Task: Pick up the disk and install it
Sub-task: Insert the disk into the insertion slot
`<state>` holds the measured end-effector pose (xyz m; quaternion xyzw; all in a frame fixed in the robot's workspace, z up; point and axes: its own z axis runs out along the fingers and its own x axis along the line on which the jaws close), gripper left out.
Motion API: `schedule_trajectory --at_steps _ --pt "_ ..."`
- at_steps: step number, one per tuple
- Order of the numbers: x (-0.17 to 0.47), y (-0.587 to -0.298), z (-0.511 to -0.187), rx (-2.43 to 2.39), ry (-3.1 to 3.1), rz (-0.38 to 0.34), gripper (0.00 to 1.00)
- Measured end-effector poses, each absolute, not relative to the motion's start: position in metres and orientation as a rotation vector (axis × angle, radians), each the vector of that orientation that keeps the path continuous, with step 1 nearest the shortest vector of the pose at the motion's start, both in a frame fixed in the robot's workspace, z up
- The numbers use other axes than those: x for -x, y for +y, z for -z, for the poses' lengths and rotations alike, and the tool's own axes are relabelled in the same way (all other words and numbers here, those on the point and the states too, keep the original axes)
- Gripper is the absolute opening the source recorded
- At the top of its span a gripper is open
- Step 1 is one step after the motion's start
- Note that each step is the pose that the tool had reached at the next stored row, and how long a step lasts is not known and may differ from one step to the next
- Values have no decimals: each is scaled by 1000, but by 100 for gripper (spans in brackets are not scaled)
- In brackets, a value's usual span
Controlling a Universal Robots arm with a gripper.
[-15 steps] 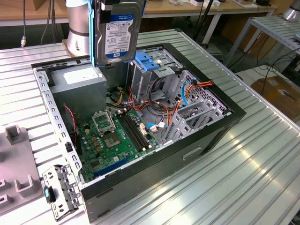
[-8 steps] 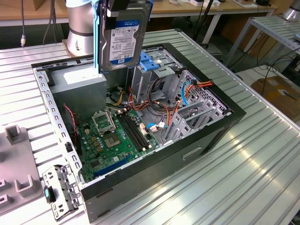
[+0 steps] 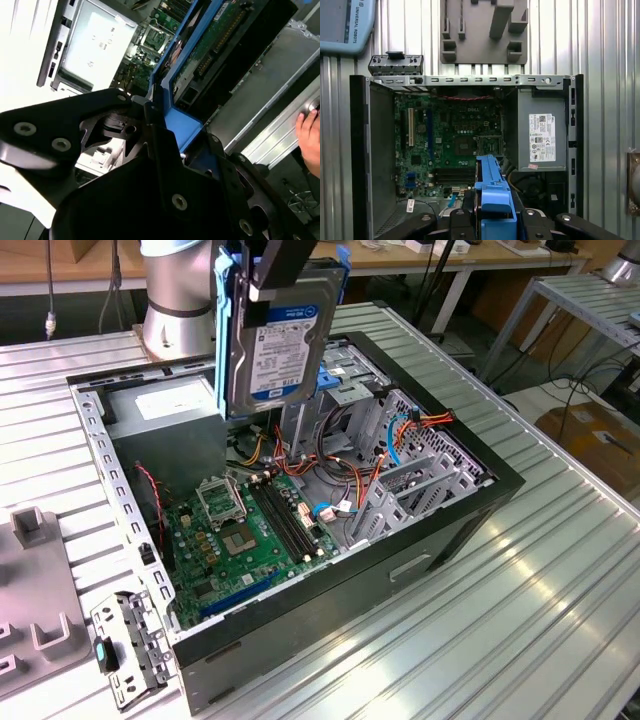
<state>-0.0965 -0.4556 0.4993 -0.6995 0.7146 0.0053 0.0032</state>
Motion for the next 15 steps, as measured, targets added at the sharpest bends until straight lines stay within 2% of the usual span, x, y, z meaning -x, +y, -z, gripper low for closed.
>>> schedule_trajectory --at_steps 5,15 --pt "97 -477 -499 2193 2240 -17 37" --pt "78 -480 -499 2194 2241 -19 37"
